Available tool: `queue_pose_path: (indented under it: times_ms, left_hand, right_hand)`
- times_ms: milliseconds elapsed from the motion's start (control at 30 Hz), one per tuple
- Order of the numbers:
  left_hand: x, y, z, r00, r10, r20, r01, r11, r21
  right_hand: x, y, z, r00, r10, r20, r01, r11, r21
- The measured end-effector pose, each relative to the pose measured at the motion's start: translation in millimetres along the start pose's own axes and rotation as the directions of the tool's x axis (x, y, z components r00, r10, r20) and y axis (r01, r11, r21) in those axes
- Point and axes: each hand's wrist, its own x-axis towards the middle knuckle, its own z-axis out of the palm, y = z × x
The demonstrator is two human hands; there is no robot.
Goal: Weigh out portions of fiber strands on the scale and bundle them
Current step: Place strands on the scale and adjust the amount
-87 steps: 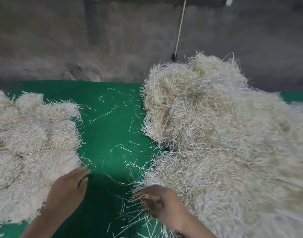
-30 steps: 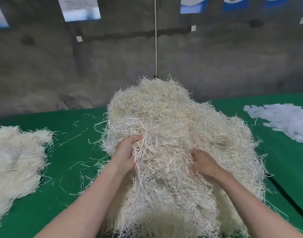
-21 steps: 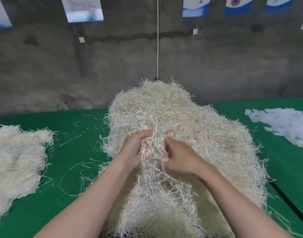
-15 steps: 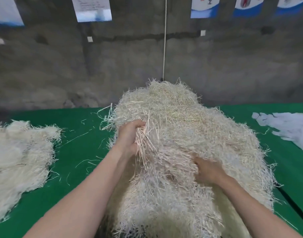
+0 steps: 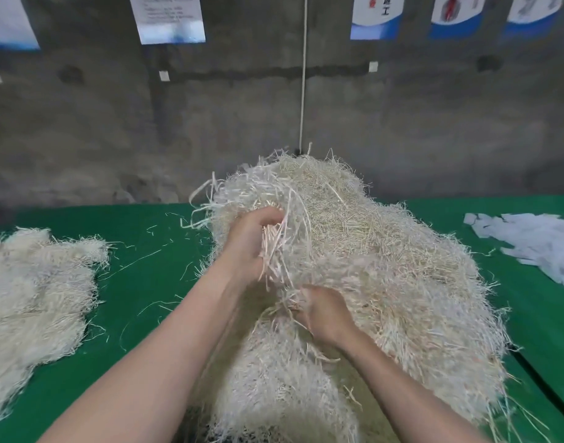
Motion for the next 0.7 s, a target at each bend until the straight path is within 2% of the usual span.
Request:
queue_pose_path:
  times_ms: [67,100,133,167,200,233,267,333,433,533,633,700]
  left_hand:
    - [1,-4,-17,0.997,0.065,-0.050,-0.050,0.962,0.267]
    - [0,-7,-26,0.998,0.057,-0.026,-0.037,0.868,0.494]
    - [0,-14,-33,1.000,-0.024,0.013,0.006,0.668,0.744]
    - [-1,-24,-36,0.989,-0.139,0.043,0.016,0.400,0.916]
    - [-2,-36,-35,0.967,-0.242,0.074,-0.041,0.136,0.990]
    - [-1,-49,-34,0.948,-0.296,0.113,-0.135,-0.055,0.989]
    - [0,-59,-30,0.947,-0.285,0.147,-0.204,-0.181,0.962]
    - [5,-67,-31,0.962,-0.122,0.245,-0.272,-0.321,0.907]
    - [15,-54,-47,0.963,0.125,0.238,-0.182,-0.346,0.920]
    - [17,-59,-57,0.956,0.186,0.228,-0.148,-0.364,0.919]
    - [21,-70,-58,0.943,0.275,0.188,-0.124,-0.233,0.964]
    - [26,-60,-68,0.919,0.378,0.115,-0.044,-0.192,0.980]
  right_hand:
    - [5,18,-7,0.995,0.084,-0.055,-0.083,0.996,0.023]
    - [7,26,-13,0.994,0.095,-0.059,-0.094,0.995,0.014]
    - [9,30,-20,0.995,0.085,-0.057,-0.086,0.996,-0.010]
    - [9,31,-26,0.996,0.058,-0.064,-0.059,0.998,-0.011]
    - [9,29,-29,0.997,0.024,-0.079,-0.025,0.999,-0.022]
    - [8,27,-31,0.994,-0.018,-0.111,0.012,0.998,-0.054]
    - [8,28,-30,0.991,-0.043,-0.130,0.029,0.993,-0.114]
    - [5,38,-24,0.995,-0.050,-0.085,0.024,0.959,-0.282]
    - [-2,81,-13,0.999,0.051,-0.003,-0.045,0.864,-0.502]
    - [-9,116,-11,0.977,0.210,0.019,-0.172,0.846,-0.505]
    - [-11,130,-9,0.969,0.248,0.010,-0.219,0.871,-0.440]
    - [-23,145,-8,0.966,0.259,-0.006,-0.236,0.869,-0.434]
